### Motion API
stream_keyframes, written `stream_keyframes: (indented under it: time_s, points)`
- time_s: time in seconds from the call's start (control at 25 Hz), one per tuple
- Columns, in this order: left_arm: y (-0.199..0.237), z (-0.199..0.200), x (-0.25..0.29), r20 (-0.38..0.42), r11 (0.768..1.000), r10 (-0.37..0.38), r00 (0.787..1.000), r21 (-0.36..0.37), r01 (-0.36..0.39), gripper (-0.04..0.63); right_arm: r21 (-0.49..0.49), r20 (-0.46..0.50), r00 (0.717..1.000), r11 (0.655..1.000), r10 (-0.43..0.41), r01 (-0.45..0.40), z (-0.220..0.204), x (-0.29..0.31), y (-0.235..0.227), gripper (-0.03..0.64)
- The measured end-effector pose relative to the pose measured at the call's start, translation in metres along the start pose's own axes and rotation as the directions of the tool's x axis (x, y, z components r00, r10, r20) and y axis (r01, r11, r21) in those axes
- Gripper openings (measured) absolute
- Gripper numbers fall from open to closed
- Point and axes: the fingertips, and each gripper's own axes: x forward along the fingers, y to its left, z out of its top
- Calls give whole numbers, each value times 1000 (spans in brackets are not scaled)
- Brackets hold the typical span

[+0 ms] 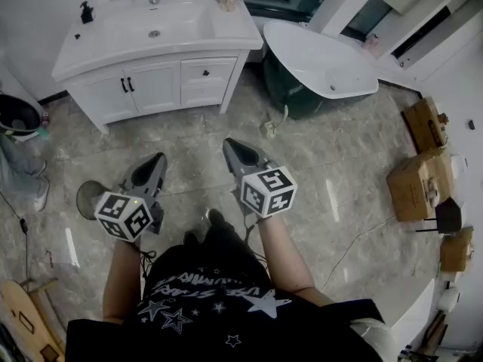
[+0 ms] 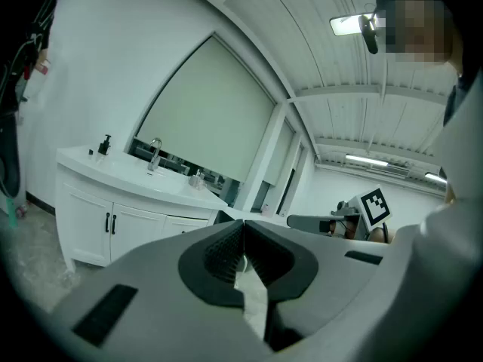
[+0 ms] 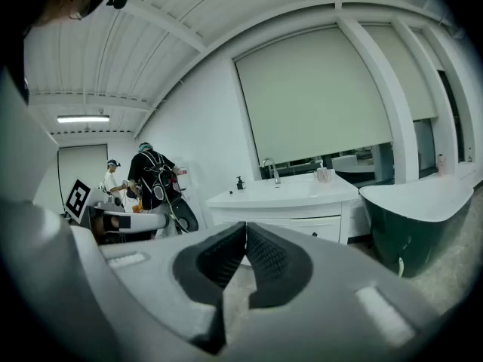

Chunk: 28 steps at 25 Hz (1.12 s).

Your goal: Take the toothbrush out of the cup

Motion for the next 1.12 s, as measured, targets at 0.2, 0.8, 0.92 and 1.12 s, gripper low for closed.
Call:
stream_keyframes:
  time_s: [0.2,0.8,0.92,1.12]
  points:
    - [-5,0,-6,-6,1000,-18,1000,16,18,9,-17,3,1000,1000,-4,4,4,-1,4,2]
    - [-3,-21,-21,-35,1000,-10,999,-8,10,9,14,-17,1000,1000,-11,11,-12,-8,7,2]
    - [4,-15,-25,-20,1000,7,1000,-9,-7,9,40,26,1000,999,15,-16,-4,-8,10,2]
    - [4,-17,-27,-14,1000,-2,1000,-9,2,9,69,74,997,998,7,-12,-1,-13,7,2]
